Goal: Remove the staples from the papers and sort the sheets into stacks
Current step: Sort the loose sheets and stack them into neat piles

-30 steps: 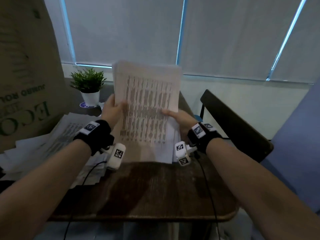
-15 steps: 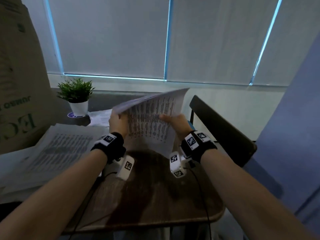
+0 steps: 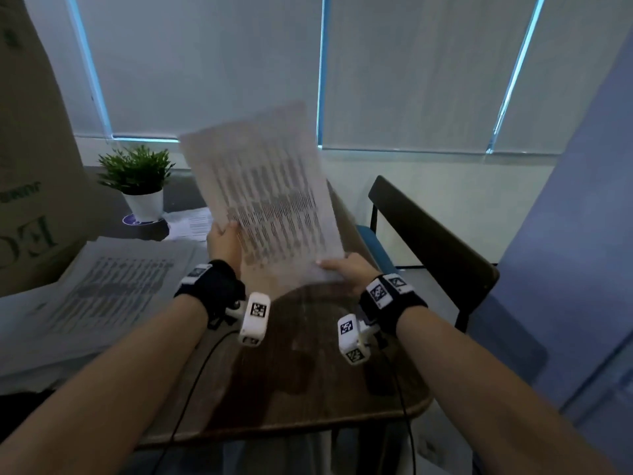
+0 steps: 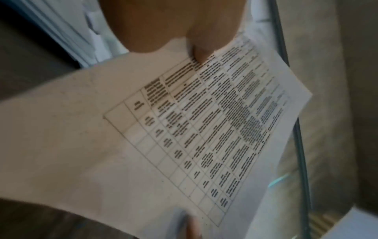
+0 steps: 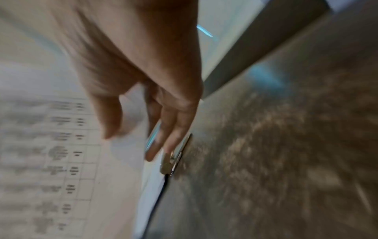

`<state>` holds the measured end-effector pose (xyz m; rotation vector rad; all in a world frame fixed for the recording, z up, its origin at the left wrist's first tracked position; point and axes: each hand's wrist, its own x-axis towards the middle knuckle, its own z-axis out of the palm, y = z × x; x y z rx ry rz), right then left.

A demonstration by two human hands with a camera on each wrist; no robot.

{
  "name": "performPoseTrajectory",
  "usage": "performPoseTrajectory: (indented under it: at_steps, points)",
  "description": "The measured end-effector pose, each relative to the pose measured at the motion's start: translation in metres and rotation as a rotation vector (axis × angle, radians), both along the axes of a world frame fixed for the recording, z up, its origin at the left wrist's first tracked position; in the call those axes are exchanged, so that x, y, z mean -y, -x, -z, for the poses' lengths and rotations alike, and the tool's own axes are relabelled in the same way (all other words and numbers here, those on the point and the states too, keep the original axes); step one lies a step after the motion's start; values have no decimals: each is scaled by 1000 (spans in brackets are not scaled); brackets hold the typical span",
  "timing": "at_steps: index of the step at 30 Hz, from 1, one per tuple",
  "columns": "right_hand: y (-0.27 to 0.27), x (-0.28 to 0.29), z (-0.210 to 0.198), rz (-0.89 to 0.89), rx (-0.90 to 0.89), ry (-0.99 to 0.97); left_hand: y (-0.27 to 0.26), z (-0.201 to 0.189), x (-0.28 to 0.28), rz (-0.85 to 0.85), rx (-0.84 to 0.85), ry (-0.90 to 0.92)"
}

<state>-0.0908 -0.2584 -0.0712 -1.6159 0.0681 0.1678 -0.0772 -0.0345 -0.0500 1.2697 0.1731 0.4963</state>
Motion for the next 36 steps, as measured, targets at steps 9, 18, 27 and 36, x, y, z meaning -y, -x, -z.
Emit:
performPoseTrajectory:
  at_steps: [9, 18, 27, 36]
  points:
    - [-13, 48, -41, 82, 313, -577, 1, -11, -17, 248, 70, 104]
    - [-11, 84, -43, 65, 335, -96, -19, 22, -46, 275, -217, -428]
    - [-38, 74, 22, 358, 202, 345, -12, 43, -14, 119, -402, -790]
    - [-38, 36, 2, 361, -3, 1046, -5, 28, -42, 191, -593, -1214]
